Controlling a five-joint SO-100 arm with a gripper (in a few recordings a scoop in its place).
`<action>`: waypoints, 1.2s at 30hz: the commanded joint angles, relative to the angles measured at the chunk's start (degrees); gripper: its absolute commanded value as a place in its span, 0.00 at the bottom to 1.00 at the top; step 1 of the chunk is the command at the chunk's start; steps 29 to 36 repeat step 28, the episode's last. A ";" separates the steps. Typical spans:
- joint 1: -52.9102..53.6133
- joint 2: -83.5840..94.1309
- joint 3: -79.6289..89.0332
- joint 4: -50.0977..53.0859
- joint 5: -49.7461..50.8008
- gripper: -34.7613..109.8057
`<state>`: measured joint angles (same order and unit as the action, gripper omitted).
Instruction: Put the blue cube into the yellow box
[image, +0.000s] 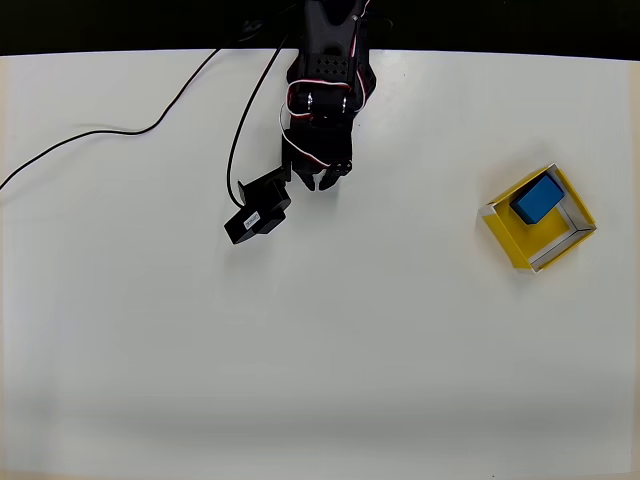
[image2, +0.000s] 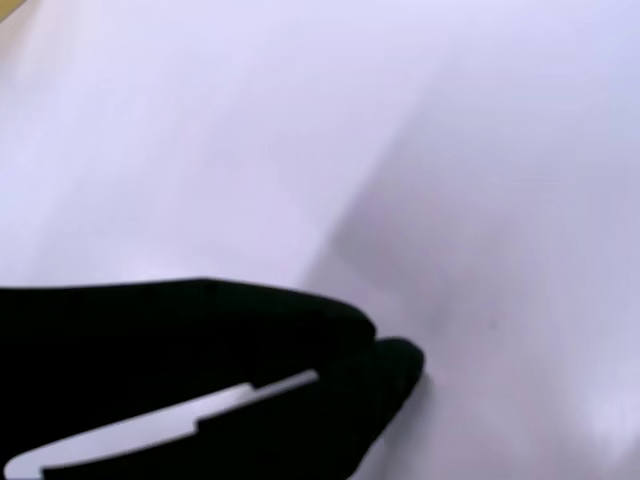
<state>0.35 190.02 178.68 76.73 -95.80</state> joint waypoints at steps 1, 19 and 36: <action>1.85 1.58 1.58 1.14 0.79 0.25; 2.37 1.49 1.58 0.97 5.01 0.26; 2.37 1.49 1.58 0.97 5.01 0.26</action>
